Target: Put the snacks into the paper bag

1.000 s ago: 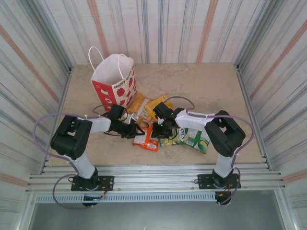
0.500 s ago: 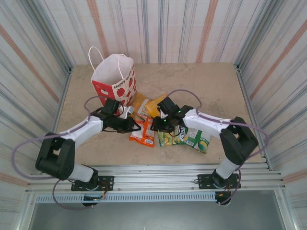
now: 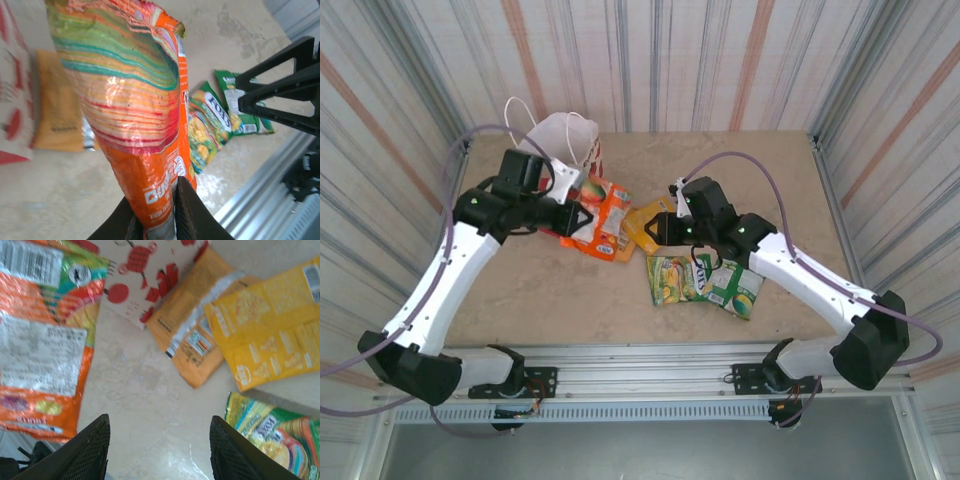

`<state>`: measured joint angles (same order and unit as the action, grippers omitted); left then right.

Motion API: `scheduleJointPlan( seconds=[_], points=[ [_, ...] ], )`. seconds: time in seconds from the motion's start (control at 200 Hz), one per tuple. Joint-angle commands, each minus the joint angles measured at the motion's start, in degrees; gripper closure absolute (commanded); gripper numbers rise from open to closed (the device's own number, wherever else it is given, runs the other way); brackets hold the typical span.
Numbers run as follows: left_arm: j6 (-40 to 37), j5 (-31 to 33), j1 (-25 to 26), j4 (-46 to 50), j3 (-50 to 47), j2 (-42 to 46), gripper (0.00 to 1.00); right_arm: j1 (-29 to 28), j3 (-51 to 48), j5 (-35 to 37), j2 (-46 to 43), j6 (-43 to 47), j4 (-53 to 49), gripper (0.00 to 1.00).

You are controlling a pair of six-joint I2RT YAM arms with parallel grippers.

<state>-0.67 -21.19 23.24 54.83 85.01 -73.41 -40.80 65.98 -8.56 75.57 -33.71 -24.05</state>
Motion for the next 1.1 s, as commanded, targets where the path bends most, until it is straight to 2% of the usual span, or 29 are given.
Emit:
scheduleJointPlan(
  seconds=[0.0,0.341,0.416,0.526,0.807,0.932,1.092],
  points=[
    [-9.5,7.7,0.2,7.6,10.3,-2.5,0.97,0.1,3.1,1.5,-1.3,3.6,-1.4,0.46],
    [-19.8,16.8,0.2,9.1,40.1,-16.4,0.96,-1.2,4.6,1.9,-0.3,3.9,-1.6,0.45],
    [-20.8,19.9,0.1,9.0,46.7,-20.2,0.96,-1.4,4.6,2.1,-0.4,3.9,-1.8,0.46],
    [-20.1,21.2,-0.3,6.7,54.6,-24.6,0.96,-1.5,4.4,1.9,-0.4,4.1,-1.7,0.46],
    [-18.6,25.9,-3.3,-6.3,55.3,-25.9,0.93,-1.5,4.1,1.4,0.1,4.1,-1.5,0.46],
    [-16.7,26.7,-5.8,-9.3,54.1,-26.0,0.93,-1.5,3.7,0.5,1.1,4.1,-0.7,0.45],
    [-20.1,29.9,-7.2,-8.3,53.1,-27.5,0.93,-1.5,4.5,-0.9,2.9,4.5,-0.8,0.45]
  ],
)
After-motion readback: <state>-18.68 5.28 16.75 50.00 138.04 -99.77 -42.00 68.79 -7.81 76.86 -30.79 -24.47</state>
